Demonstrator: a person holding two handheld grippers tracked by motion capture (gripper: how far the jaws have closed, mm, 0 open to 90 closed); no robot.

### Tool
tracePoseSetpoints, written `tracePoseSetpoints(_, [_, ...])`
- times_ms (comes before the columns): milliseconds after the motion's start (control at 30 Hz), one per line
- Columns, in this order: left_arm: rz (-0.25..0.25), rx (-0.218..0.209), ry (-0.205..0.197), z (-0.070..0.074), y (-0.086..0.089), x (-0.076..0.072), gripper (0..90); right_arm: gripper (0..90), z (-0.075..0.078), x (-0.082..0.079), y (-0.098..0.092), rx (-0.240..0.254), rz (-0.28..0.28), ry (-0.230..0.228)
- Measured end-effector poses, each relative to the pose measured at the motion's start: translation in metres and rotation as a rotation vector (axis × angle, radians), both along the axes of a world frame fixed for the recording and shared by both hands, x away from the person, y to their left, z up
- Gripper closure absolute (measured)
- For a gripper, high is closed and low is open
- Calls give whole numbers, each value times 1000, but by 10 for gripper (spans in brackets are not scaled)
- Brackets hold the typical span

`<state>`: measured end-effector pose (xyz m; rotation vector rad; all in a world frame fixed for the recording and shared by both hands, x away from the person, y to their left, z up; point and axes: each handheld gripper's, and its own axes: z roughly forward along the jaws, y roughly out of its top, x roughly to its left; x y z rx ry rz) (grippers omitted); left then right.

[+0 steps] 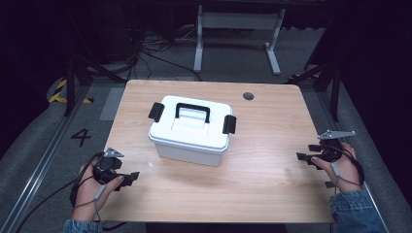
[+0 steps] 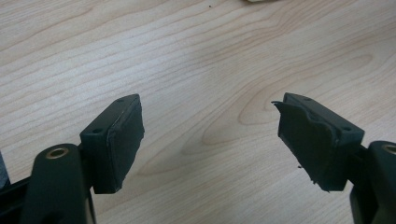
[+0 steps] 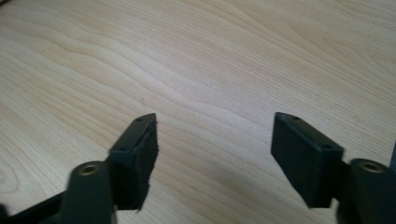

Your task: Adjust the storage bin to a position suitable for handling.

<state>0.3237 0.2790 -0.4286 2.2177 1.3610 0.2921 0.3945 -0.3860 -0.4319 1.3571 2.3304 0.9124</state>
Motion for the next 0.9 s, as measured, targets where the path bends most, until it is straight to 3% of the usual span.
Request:
tracePoseSetpoints(100, [1,-3,0,0,0,0,228,210,-2,0,0,14,7,18])
tracePoseSetpoints(200, [-1,-22,-10,-1,-3,1,211,232,-4,0,1,-12,23,34])
tracePoseSetpoints(367, [37,-43,-3,0,-4,2,225,243,-3,0,5,-24,36,15])
tracePoseSetpoints(533, [54,-55,-6,2,-4,3,233,316,-2,-1,10,-36,49,-13])
tracePoseSetpoints(567, [52,-85,8,2,-4,3,271,415,-2,-2,11,-42,81,-9])
tracePoseSetpoints(600, [52,-85,8,2,-4,3,287,438,-2,-2,12,-39,116,-7])
tracePoseSetpoints(667, [29,-73,8,1,-5,3,289,434,-2,-2,12,-33,138,-12])
tracePoseSetpoints(700, [9,-47,2,1,-5,3,300,441,-3,-3,13,-21,143,-12])
tracePoseSetpoints(733, [-2,-49,5,0,-4,3,330,462,-3,-3,14,3,150,-5])
tracePoseSetpoints(833, [44,-121,20,-5,1,3,340,454,-4,-3,16,7,151,-9])
tracePoseSetpoints(900, [46,-108,26,-6,3,3,335,448,-4,-3,17,-4,150,-8])
